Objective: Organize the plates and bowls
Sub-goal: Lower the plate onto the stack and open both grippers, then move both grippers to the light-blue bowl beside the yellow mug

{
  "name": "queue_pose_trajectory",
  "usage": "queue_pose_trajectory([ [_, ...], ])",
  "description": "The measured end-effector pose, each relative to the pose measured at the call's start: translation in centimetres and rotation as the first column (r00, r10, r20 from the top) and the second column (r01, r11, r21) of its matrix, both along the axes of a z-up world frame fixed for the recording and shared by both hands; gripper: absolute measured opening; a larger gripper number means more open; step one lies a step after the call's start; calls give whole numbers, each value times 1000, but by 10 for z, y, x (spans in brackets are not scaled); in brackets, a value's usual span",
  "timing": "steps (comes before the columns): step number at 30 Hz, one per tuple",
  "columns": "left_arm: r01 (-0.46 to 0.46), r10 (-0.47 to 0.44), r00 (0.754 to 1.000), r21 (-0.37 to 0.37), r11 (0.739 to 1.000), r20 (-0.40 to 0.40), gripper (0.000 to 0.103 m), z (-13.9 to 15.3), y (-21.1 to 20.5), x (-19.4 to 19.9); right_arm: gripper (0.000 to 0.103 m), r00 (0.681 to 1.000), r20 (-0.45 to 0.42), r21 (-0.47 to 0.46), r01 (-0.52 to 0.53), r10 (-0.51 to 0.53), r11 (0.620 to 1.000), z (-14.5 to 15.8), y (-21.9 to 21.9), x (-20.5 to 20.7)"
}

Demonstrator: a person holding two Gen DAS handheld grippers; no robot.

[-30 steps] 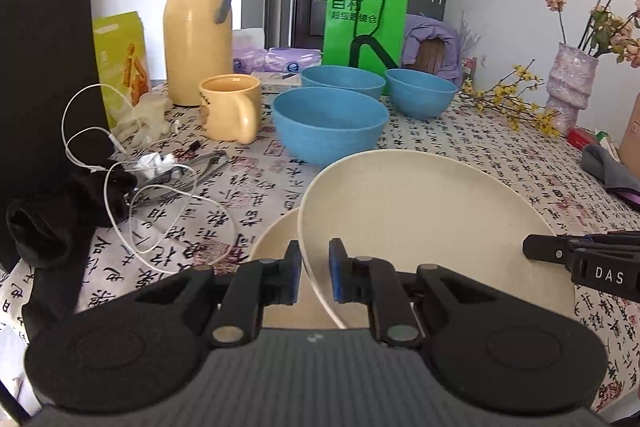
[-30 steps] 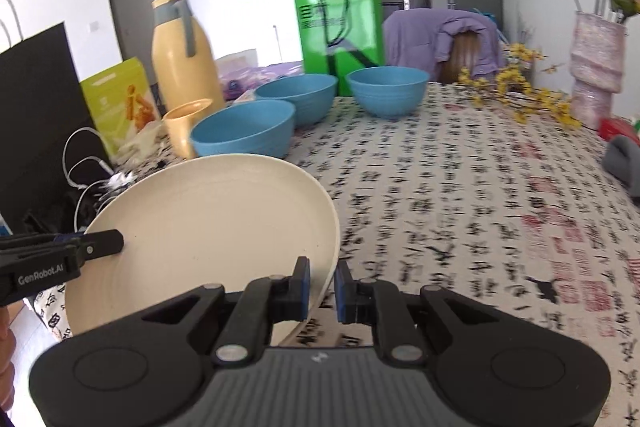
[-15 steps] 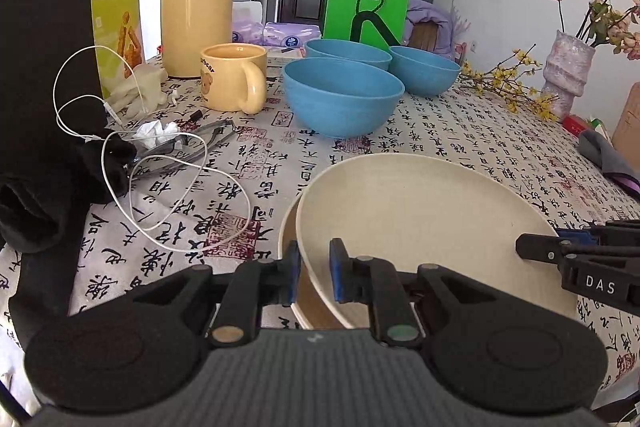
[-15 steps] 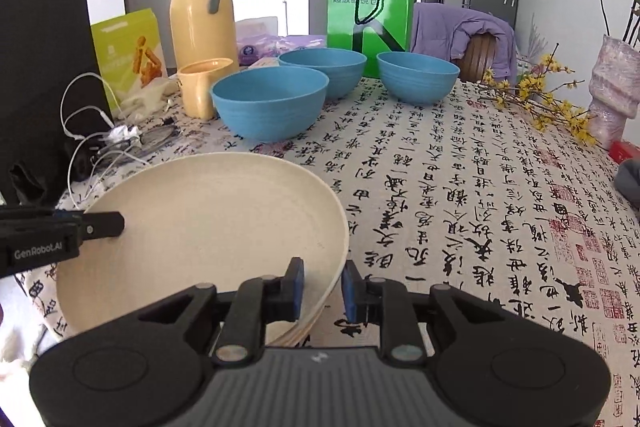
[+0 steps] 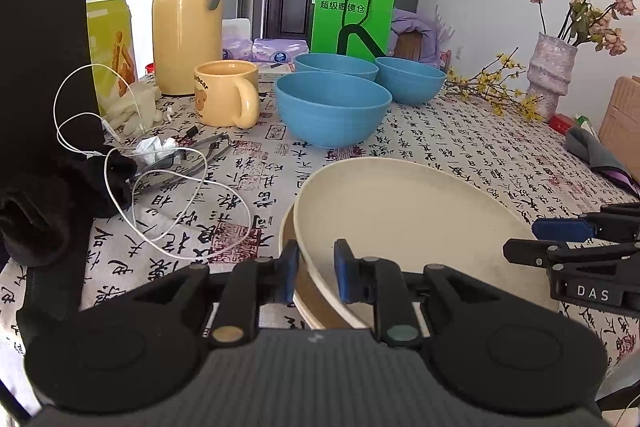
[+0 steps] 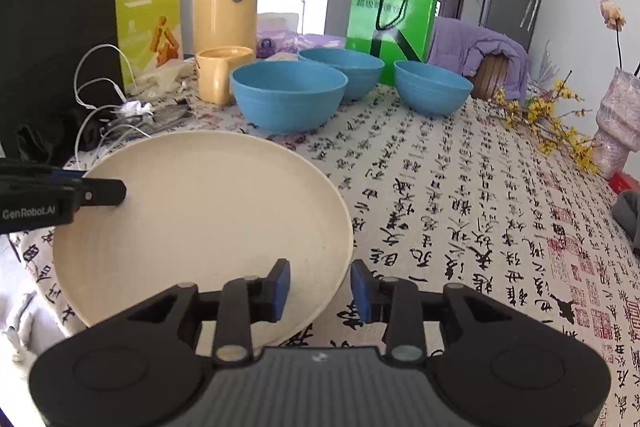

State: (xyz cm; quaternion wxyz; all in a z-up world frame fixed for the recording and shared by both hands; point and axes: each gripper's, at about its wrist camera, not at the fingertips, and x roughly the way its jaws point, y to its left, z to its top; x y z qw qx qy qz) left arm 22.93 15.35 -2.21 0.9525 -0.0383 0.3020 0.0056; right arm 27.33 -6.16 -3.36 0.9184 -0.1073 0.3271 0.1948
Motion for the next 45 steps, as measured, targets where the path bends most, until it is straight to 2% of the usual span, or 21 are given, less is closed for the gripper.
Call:
queue_pose_trajectory([
  [1,-18,18,1000,17,1000,2,40,1,-1,-2,41,1000,10,6,1,-1,1000,3,-1,-2],
  [2,-34,34,999,38,999,14,44,2,-4,-5,42,1000,18,15,0,-1,1000,5,-3,-4],
  [4,-41,39,999,66,997,32,44,6,-7,-11,42,1000,22,28,-2,1,1000,8,-6,-8],
  [8,-58,54,997,54,997,61,44,14,-13,-29,42,998,59,64,-13,9,998,20,-16,-21],
  [13,-61,61,995,-8,998,84,48,22,-29,-60,47,994,106,120,-4,-9,993,31,-43,-47],
  [15,-44,47,995,-38,998,87,51,24,-38,-73,54,992,121,134,1,-18,991,30,-56,-60],
  [17,-31,36,995,-50,998,97,59,25,-48,-85,57,991,132,144,11,-30,990,27,-68,-72],
  [19,-24,30,994,-58,998,107,74,24,-56,-94,63,989,138,155,31,-53,987,24,-81,-85],
  [21,-23,31,993,-70,997,111,74,24,-64,-103,78,986,142,175,59,-84,983,22,-95,-99],
  [24,-27,35,992,-70,997,124,81,23,-75,-112,95,980,162,201,77,-111,976,18,-113,-113],
  [30,-33,40,992,-62,998,120,90,23,-83,-114,95,972,178,202,118,-155,972,16,-136,-123],
  [35,-41,47,991,-52,998,123,92,26,-82,-106,95,973,165,212,123,-160,969,13,-139,-117],
  [45,-98,102,987,-42,994,126,99,40,-54,-47,95,982,138,199,101,-130,975,22,-116,-60],
])
